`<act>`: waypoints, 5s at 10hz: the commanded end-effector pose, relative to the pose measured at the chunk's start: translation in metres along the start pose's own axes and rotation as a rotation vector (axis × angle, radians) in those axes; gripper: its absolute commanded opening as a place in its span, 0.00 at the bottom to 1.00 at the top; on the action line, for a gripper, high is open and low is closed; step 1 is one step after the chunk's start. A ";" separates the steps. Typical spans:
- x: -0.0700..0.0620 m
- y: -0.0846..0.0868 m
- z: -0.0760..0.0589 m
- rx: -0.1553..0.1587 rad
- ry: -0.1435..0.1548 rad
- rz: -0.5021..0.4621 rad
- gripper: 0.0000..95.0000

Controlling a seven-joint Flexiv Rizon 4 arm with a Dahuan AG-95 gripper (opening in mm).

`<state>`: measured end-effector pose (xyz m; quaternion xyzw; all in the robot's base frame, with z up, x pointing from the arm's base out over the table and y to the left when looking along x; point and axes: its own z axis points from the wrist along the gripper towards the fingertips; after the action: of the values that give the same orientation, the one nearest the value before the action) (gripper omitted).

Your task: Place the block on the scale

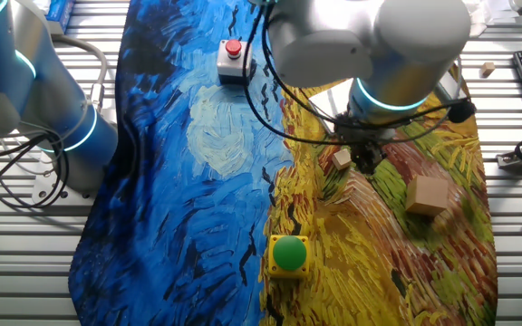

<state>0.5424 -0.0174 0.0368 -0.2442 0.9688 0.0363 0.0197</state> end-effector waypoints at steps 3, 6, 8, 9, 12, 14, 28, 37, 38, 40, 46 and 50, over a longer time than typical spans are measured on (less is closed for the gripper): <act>-0.001 0.005 0.010 0.000 -0.003 0.018 0.60; 0.000 0.008 0.013 0.004 0.000 0.023 0.40; 0.002 0.008 0.014 0.009 -0.001 0.046 0.20; 0.003 0.009 0.015 0.011 0.002 0.056 0.00; 0.004 0.009 0.016 0.016 0.005 0.055 0.00; 0.004 0.009 0.015 0.016 0.002 0.054 0.00; -0.044 0.037 -0.012 0.007 0.031 0.176 0.00; -0.060 0.042 -0.020 0.010 0.053 0.216 0.00; -0.060 0.042 -0.020 0.008 0.054 0.231 0.00; -0.060 0.042 -0.020 0.004 0.073 0.195 0.00; -0.060 0.042 -0.020 -0.032 0.091 -0.044 0.00; -0.060 0.042 -0.020 -0.047 0.114 -0.062 0.00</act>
<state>0.5745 0.0462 0.0627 -0.2789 0.9585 0.0451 -0.0388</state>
